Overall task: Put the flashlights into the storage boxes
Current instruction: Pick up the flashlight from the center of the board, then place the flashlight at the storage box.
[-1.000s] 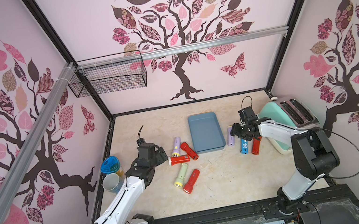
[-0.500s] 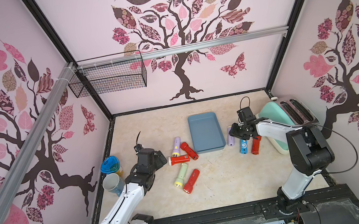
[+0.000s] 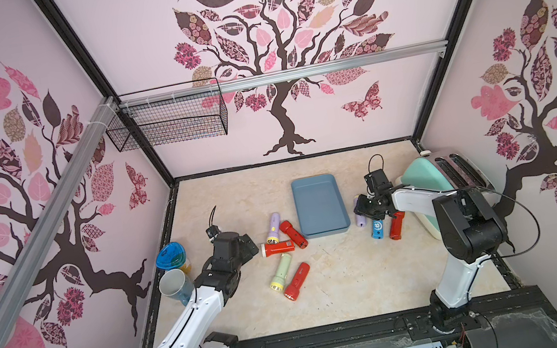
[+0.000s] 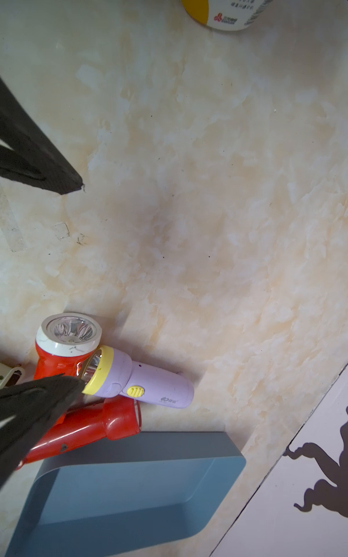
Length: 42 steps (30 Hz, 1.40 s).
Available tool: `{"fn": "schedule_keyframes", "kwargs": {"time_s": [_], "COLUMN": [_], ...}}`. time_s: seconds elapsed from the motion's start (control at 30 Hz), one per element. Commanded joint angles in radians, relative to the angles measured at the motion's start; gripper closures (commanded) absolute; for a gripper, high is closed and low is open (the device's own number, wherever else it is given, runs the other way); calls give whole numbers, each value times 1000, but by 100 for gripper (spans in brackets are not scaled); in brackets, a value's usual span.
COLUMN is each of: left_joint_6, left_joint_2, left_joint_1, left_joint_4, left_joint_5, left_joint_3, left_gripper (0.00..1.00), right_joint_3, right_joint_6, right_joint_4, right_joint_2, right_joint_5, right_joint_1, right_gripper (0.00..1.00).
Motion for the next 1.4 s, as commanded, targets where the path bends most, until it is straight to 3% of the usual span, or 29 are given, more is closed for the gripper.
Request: {"fn": "schedule_keyframes", "kwargs": {"time_s": [0.0, 0.33, 0.63, 0.83, 1.03, 1.37], "left_joint_6": [-6, -11, -58, -51, -37, -59], "left_joint_2": [2, 2, 28, 61, 61, 83], "left_joint_1": [3, 3, 3, 3, 3, 3], "left_joint_4": [10, 15, 14, 0, 20, 22], "left_joint_5": [-10, -2, -128, -115, -104, -101], "left_joint_3": [-3, -9, -31, -18, -25, -13], "left_gripper": [2, 2, 7, 11, 9, 9], "right_joint_3": [15, 44, 79, 179, 341, 615], "right_joint_6": [-11, -19, -47, -62, -55, -60], "right_joint_4": [-33, -66, -115, -137, -113, -39], "right_joint_2": [37, 41, -80, -112, 12, 348], "right_joint_5": [35, 65, 109, 181, 184, 41], "right_joint_1": [-2, -2, 3, 100, 218, 305], "right_gripper": [51, 60, 64, 65, 65, 64]}}
